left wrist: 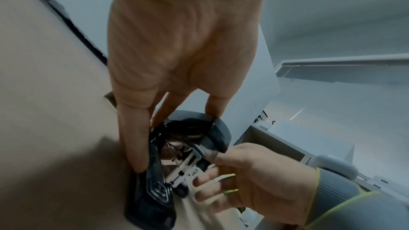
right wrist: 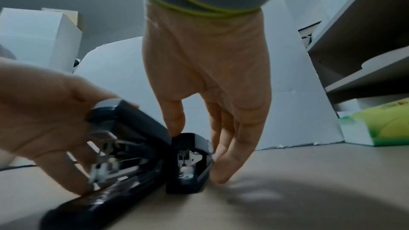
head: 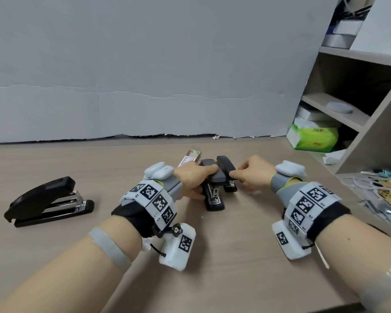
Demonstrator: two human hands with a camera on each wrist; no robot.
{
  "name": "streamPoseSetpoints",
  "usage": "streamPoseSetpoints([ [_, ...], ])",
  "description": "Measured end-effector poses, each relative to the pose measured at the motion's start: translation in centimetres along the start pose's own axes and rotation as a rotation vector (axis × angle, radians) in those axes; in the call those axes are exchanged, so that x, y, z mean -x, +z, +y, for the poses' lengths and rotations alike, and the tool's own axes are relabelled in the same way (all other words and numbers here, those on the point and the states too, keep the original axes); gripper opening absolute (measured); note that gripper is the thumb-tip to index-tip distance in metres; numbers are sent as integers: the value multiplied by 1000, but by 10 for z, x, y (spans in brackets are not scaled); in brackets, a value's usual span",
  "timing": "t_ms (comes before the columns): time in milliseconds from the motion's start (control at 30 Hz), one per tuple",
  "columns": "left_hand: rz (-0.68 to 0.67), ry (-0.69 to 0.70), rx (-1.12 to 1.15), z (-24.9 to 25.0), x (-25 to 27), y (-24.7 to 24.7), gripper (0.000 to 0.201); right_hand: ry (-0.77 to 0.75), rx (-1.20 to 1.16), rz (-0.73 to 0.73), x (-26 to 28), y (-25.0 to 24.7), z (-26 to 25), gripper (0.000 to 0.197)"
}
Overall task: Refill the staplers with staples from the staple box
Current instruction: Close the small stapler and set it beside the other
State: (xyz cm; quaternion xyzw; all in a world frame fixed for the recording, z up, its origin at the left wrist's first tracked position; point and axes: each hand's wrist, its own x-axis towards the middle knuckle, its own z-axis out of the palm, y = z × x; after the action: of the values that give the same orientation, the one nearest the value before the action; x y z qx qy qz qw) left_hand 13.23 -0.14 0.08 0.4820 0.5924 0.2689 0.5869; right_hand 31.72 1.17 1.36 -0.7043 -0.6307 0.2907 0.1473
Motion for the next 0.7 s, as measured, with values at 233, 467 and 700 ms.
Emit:
streamPoseSetpoints([
  [233, -12, 58, 38, 7, -9, 32, 40, -7, -97, 33, -13, -8, 19, 27],
  [467, -76, 166, 61, 8, -6, 29, 30, -164, 34, 376, 8, -17, -8, 11],
  [700, 259, 441, -188, 17, 29, -69, 7, -444, -100, 249, 29, 16, -74, 16],
])
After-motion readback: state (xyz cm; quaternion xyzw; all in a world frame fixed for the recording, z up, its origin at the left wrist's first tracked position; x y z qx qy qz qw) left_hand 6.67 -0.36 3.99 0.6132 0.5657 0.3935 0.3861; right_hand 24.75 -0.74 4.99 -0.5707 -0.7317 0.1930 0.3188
